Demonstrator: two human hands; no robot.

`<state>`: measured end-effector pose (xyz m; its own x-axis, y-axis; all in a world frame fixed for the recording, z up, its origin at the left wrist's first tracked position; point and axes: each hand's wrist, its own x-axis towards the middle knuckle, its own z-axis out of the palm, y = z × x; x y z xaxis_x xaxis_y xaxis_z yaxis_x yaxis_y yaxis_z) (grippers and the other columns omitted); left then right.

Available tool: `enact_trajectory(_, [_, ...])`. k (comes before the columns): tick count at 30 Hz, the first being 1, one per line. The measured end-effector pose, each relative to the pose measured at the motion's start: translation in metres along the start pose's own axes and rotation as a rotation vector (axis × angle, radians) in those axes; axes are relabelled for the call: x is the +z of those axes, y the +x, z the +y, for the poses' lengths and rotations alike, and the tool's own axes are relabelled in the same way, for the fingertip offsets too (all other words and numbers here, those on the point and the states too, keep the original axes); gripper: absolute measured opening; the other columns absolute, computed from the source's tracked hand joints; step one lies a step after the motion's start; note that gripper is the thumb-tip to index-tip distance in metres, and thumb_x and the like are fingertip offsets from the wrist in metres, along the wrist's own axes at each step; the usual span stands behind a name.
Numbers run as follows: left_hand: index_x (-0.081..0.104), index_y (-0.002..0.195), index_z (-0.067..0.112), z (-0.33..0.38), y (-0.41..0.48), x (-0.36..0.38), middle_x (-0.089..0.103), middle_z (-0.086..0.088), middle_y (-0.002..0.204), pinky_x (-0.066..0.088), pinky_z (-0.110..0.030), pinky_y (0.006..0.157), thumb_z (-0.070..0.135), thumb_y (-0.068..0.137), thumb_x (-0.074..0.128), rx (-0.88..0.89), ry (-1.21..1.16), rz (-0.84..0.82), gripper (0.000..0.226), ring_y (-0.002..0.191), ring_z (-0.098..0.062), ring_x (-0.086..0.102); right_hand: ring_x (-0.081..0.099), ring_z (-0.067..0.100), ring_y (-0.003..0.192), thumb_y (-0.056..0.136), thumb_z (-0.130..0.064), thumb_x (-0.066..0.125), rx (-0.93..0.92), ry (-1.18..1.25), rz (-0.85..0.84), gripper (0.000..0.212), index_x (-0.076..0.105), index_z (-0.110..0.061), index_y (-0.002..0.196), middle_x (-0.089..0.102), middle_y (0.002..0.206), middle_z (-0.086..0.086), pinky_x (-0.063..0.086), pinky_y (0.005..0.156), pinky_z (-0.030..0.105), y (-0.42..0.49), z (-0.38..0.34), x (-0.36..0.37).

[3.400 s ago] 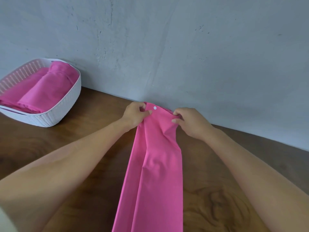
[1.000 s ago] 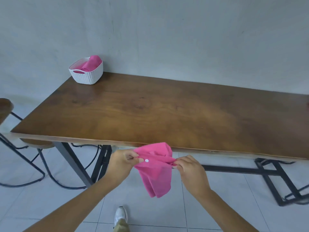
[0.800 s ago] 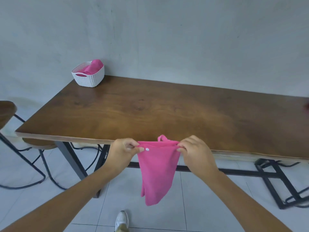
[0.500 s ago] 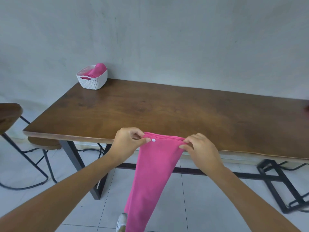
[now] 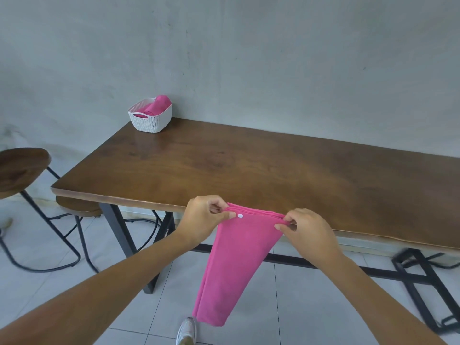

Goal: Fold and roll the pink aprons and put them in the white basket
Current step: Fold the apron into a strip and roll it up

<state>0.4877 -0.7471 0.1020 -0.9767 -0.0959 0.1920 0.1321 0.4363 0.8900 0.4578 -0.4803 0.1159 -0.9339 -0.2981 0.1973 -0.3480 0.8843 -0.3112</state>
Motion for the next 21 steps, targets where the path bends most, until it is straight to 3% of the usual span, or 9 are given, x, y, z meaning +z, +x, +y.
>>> enact_trajectory(4, [0.073, 0.074, 0.014, -0.008, 0.005, 0.002, 0.074, 0.008, 0.077, 0.058, -0.029, 0.076, 0.019, 0.081, 0.085, 0.011, 0.028, 0.005, 0.015, 0.075, -0.010, 0.071, 0.057, 0.011, 0.080, 0.088, -0.039, 0.075, 0.025, 0.058, 0.003, 0.022, 0.065, -0.022, 0.077, 0.063, 0.080, -0.011, 0.049, 0.071, 0.033, 0.003, -0.004, 0.000])
enact_trajectory(10, [0.070, 0.077, 0.014, -0.021, 0.022, -0.004, 0.075, 0.007, 0.081, 0.058, -0.030, 0.078, 0.014, 0.086, 0.080, -0.004, 0.014, 0.067, 0.013, 0.078, -0.012, 0.070, 0.062, 0.001, 0.074, 0.081, -0.038, 0.082, 0.094, 0.338, -0.142, 0.020, 0.070, -0.028, 0.068, 0.069, 0.072, -0.014, 0.048, 0.066, 0.021, 0.008, -0.018, 0.003])
enact_trajectory(14, [0.072, 0.079, 0.014, -0.022, 0.025, 0.003, 0.075, 0.005, 0.080, 0.059, -0.035, 0.080, 0.016, 0.085, 0.081, 0.017, -0.011, 0.003, 0.011, 0.080, -0.017, 0.070, 0.061, 0.008, 0.066, 0.082, -0.038, 0.081, 0.163, 0.201, -0.026, 0.023, 0.068, -0.025, 0.069, 0.065, 0.066, -0.011, 0.049, 0.063, 0.032, 0.026, -0.008, 0.000])
enact_trajectory(21, [0.074, 0.078, 0.014, -0.037, 0.042, 0.017, 0.075, 0.003, 0.079, 0.059, -0.044, 0.079, 0.020, 0.076, 0.090, -0.041, -0.092, 0.011, 0.017, 0.078, -0.020, 0.070, 0.059, 0.006, 0.069, 0.084, -0.031, 0.080, 0.219, 0.204, 0.005, 0.020, 0.067, -0.022, 0.072, 0.065, 0.071, -0.010, 0.041, 0.059, 0.022, 0.040, 0.004, 0.020])
